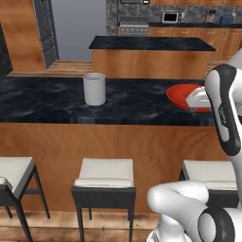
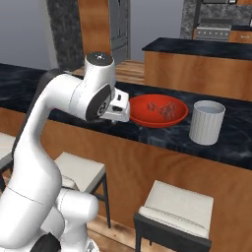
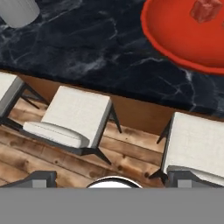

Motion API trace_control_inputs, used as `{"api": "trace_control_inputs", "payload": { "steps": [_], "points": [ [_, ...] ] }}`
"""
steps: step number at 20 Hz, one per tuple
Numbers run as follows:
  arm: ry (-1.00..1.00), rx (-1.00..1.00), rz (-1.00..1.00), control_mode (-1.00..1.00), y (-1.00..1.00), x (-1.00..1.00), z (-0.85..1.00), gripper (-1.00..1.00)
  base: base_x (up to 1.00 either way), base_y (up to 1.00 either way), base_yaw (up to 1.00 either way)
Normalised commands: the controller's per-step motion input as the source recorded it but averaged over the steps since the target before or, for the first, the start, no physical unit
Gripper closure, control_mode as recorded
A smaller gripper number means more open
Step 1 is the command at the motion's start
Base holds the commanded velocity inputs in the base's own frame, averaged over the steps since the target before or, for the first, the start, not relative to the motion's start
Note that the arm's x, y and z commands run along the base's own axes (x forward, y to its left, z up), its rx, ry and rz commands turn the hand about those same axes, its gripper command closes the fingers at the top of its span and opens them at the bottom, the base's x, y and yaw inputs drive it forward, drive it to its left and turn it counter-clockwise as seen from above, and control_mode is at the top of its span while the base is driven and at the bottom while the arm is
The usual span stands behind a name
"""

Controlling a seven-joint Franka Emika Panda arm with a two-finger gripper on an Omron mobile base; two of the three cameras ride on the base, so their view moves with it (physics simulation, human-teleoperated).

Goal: There are four ice cubes in the ice bowl. Place two ice cubes in each glass of water.

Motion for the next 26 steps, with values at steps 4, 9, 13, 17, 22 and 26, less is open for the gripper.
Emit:
{"api": "trace_control_inputs", "payload": {
  "steps": [4,9,13,17,22,26],
  "points": [
    [-0.08,-0.25,0.1,-1.0,-0.47,0.09,0.31,-1.0,0.0,0.0,0.0],
    [-0.04,-0.15,0.26,-1.0,-0.36,0.29,0.02,-1.0,0.0,0.0,0.0],
    [-0.08,0.03,0.3,-1.0,-0.18,0.44,0.0,-1.0,0.0,0.0,0.0],
    [-0.1,0.17,0.1,-1.0,-0.29,0.6,0.0,-1.0,0.0,0.0,0.0],
    [0.0,0.04,0.0,-1.0,-0.28,0.73,0.0,-1.0,0.0,0.0,0.0],
    [0.02,0.0,0.0,-1.0,-0.03,0.72,-0.02,-1.0,0.0,0.0,0.0]
  ]
}}
